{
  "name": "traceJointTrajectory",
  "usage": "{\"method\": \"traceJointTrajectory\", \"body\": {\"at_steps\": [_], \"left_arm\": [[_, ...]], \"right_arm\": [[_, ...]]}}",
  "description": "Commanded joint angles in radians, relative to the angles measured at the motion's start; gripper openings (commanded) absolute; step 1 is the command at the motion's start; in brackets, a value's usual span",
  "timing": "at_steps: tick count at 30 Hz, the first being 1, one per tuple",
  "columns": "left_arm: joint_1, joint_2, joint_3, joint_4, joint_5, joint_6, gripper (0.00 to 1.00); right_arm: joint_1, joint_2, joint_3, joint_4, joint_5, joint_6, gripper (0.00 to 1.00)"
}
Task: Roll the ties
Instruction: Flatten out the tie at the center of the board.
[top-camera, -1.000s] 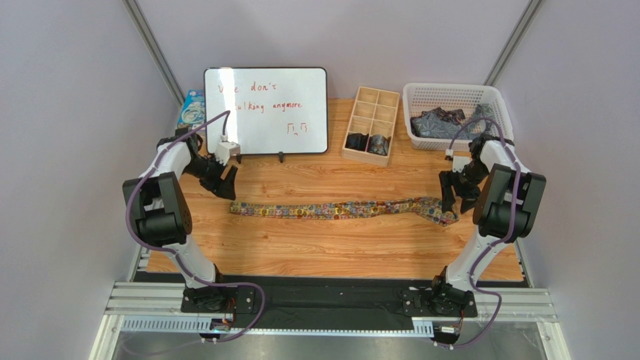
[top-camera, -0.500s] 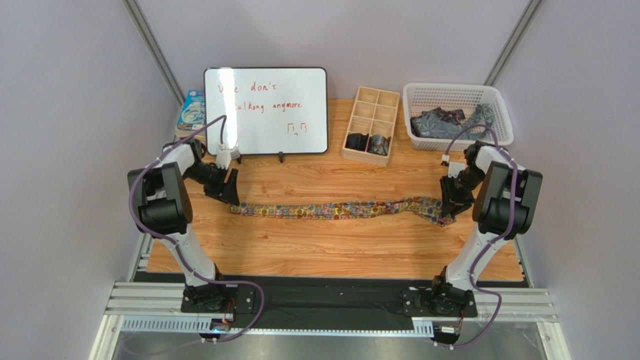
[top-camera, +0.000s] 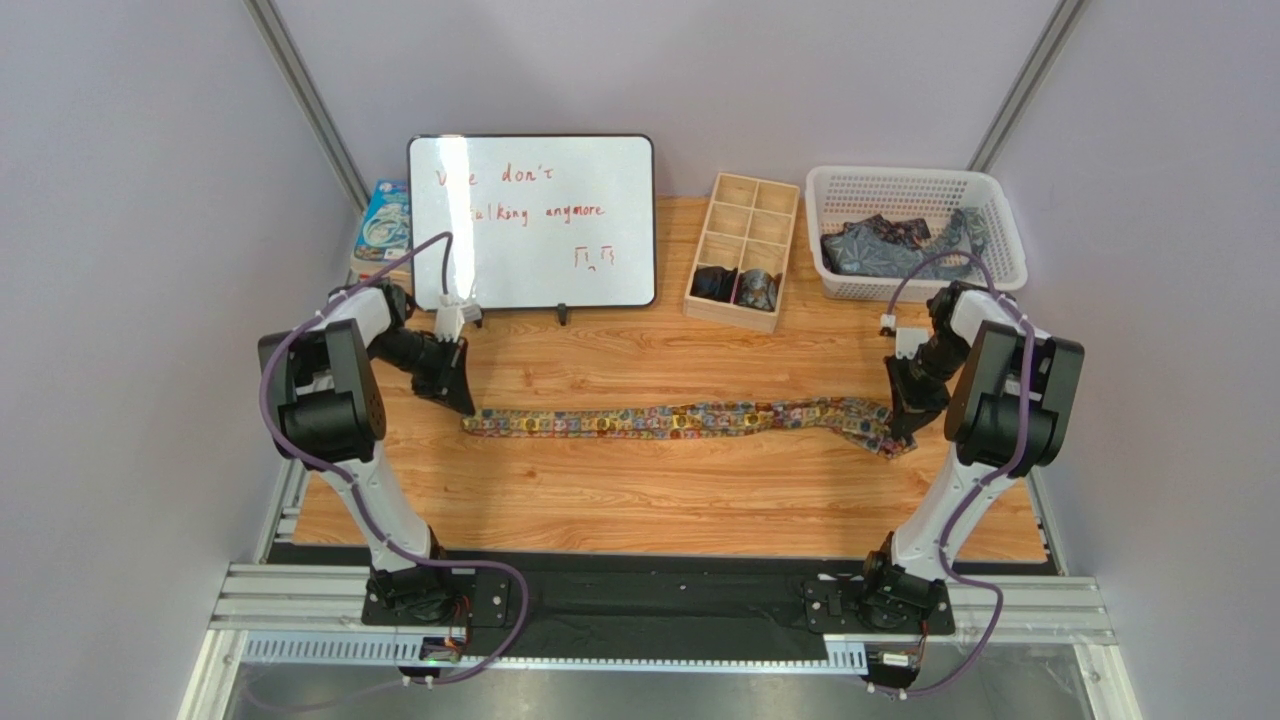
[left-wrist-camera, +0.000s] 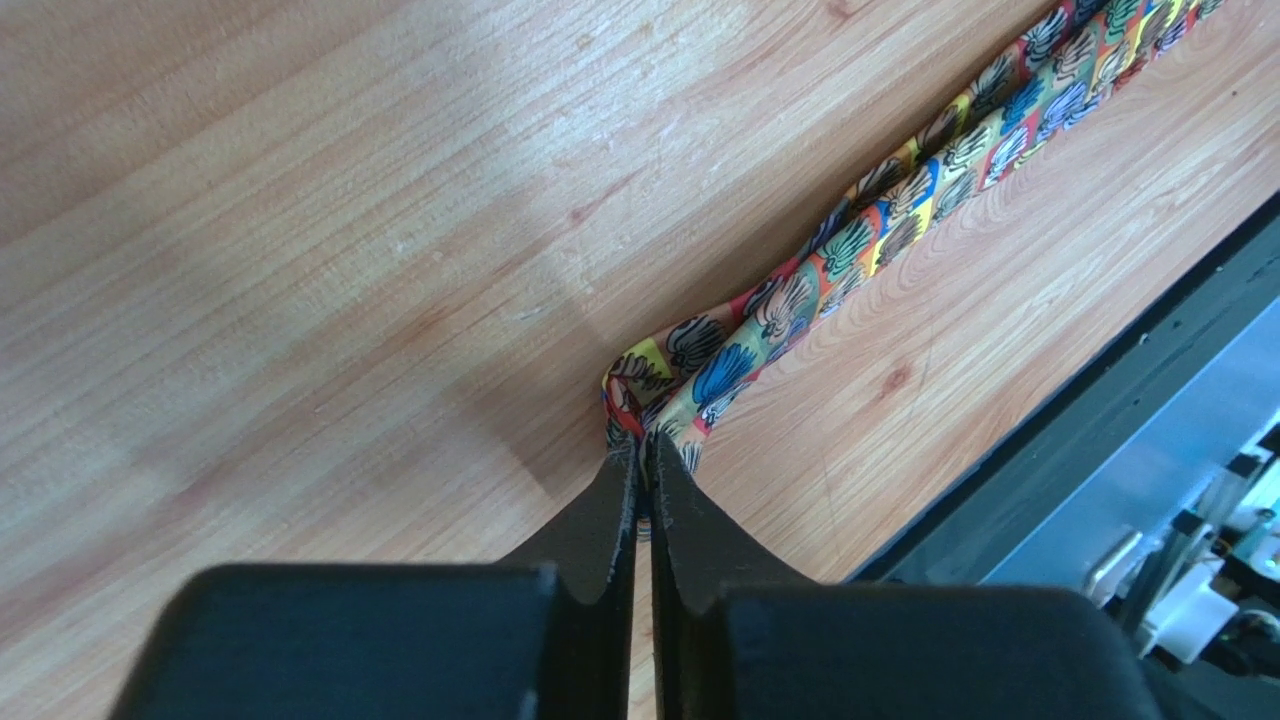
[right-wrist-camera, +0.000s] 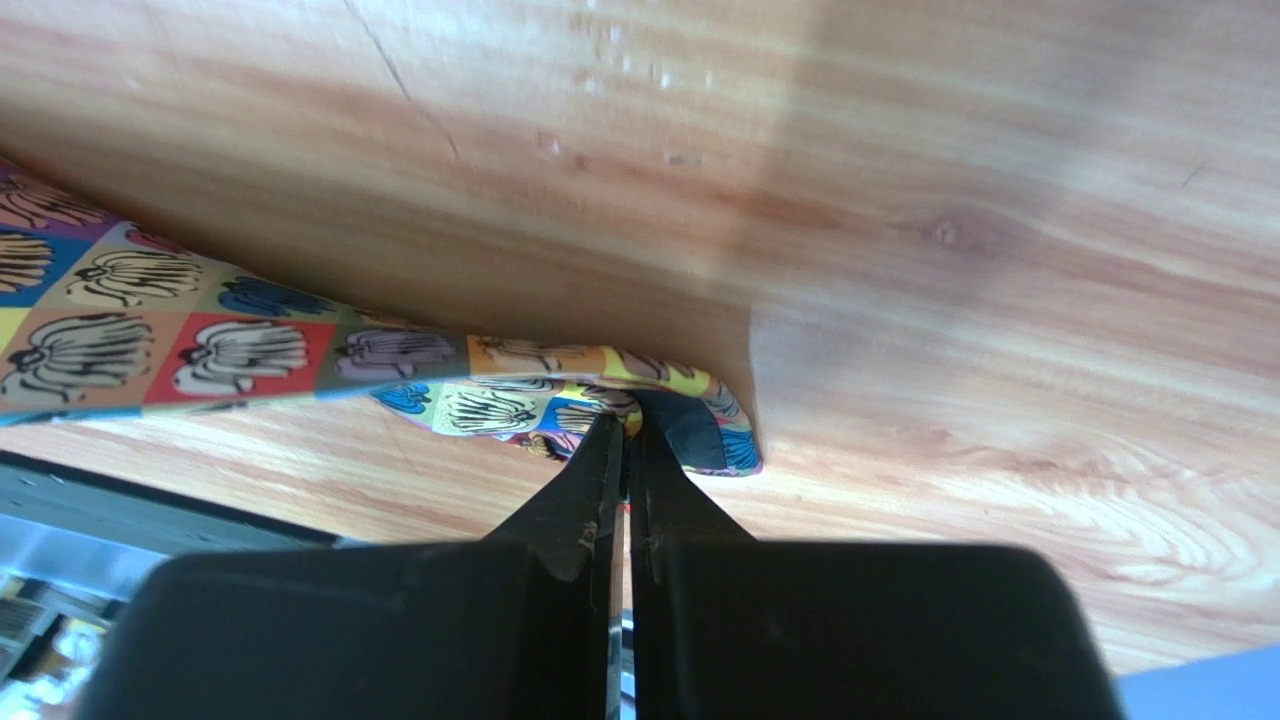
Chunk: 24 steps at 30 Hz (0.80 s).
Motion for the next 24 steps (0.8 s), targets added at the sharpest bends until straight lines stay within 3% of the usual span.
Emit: {"method": "traceJointTrajectory", "body": {"at_steps": [1, 7, 16, 24], "left_arm": [[0.007, 0.000, 0.057, -0.039, -0.007, 0.005, 0.00], [0.004, -0.056, 0.114, -0.097, -0.090, 0.085, 0.00], [-0.012, 0.014, 0.177, -0.154, -0.125, 0.140, 0.00], [-0.013, -0.020, 0.126, -0.168, -0.168, 0.169, 0.00]], "right_arm": [[0.000, -0.007, 0.042, -0.069, 0.091, -0.106, 0.00], [-0.021, -0.001, 0.155, -0.166, 0.171, -0.230, 0.00], [-0.012, 0.191, 0.346, -0.281, 0.268, -0.282, 0.00], [-0.012, 0.101, 0.190, -0.239, 0.338, -0.367, 0.00]]}}
